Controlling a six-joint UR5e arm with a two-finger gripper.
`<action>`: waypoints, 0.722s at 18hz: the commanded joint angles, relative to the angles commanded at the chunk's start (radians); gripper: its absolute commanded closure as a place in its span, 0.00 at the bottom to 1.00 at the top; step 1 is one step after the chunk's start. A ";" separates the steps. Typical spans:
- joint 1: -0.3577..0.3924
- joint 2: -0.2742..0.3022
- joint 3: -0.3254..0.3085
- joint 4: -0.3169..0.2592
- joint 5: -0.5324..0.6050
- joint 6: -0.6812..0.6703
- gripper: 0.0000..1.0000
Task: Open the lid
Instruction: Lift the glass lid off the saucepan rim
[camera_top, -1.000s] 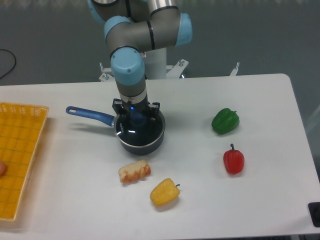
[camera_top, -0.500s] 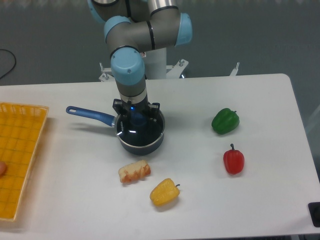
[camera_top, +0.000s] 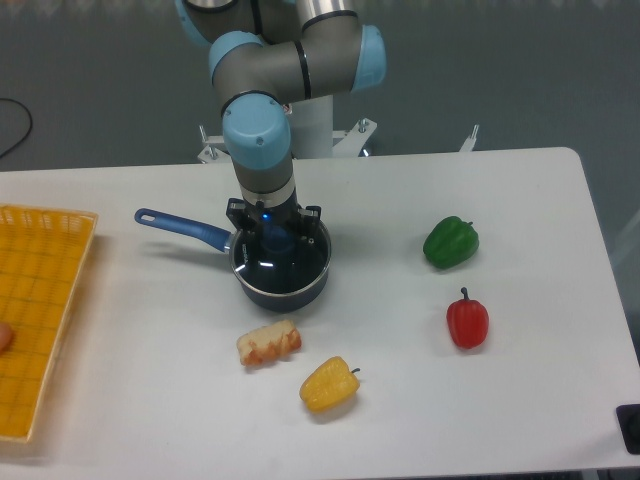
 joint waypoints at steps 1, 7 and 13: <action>0.002 0.002 0.003 0.000 0.000 0.002 0.40; 0.017 0.002 0.046 -0.051 -0.002 0.040 0.40; 0.049 0.000 0.074 -0.055 0.000 0.106 0.40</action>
